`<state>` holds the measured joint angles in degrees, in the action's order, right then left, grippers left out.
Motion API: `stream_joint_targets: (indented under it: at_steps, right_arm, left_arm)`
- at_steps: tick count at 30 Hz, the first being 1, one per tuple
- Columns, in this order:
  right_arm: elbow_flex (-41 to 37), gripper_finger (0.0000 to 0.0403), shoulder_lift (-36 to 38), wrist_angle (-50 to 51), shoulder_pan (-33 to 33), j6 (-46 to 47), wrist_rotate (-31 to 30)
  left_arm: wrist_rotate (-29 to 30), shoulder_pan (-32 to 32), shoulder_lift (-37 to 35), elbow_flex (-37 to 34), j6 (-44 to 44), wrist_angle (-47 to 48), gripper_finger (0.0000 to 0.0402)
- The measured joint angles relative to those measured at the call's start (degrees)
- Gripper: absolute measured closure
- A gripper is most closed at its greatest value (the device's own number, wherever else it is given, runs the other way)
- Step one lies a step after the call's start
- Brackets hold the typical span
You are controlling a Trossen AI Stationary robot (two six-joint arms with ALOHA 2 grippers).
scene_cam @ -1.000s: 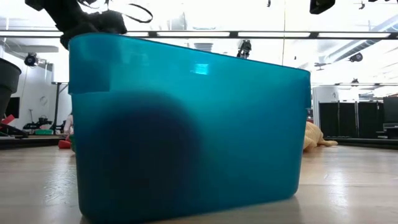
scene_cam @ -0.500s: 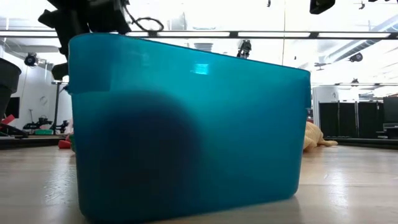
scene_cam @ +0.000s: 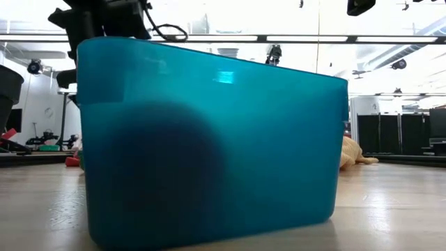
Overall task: Pick and placing Produce into tupperware
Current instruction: Put the bell pepper into the bin
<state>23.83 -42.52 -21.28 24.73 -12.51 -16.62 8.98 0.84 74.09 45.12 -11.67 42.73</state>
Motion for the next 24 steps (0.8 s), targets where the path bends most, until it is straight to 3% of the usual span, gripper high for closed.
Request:
stream_joint_targets:
  at_steps: [11,24]
  right_arm:
    - [-0.04,0.0188,0.00,0.48,-0.02,0.02,-0.02]
    - [0.07,0.0188,0.02,0.99,-0.01,0.02,-0.02]
  left_arm:
    - [-2.24,0.00,-1.80,2.93,-7.94,0.78,0.0113]
    - [-4.06,0.09,2.17,2.50,-18.52,1.46,0.0114]
